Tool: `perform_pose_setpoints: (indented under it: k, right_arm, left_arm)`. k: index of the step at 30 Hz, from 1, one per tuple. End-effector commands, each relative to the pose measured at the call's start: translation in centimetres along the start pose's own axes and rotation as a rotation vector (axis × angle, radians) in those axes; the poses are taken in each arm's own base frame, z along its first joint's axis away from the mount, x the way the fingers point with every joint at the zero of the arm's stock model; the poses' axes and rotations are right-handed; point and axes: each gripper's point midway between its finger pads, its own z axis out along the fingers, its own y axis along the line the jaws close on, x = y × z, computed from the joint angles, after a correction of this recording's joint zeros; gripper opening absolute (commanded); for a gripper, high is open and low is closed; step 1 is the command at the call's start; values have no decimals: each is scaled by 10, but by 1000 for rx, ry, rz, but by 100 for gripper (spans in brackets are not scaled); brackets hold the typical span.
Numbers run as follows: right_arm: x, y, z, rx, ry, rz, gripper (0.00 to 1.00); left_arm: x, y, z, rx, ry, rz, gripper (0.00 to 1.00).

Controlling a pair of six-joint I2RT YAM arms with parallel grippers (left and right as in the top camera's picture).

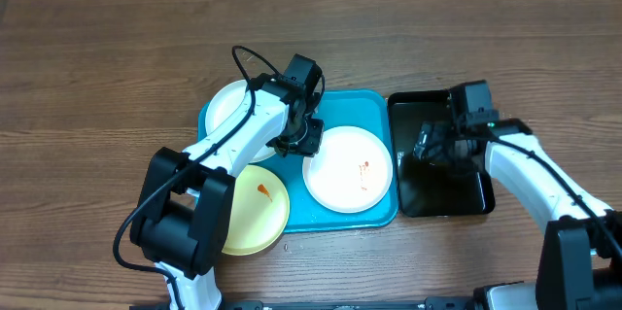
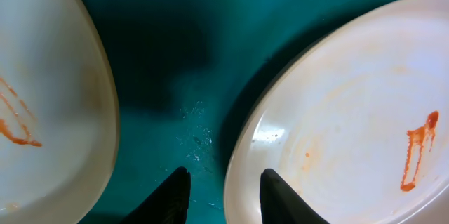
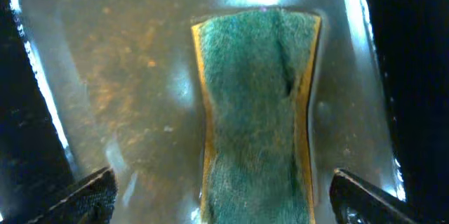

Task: Clean dirty plates on tray and stack at the side
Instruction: 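Move the left gripper to the rim of the upper-right white plate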

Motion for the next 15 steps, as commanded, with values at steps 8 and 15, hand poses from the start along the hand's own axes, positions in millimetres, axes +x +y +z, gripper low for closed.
perform_pose_setpoints:
  k: [8, 15]
  right_arm:
    - [-3, -11, 8, 51, -65, -47, 98]
    - [8, -14, 8, 64, -21, -48, 93]
  left_arm:
    - [0, 0, 6, -13, 0, -6, 33]
    - [1, 0, 6, -13, 2, -6, 34]
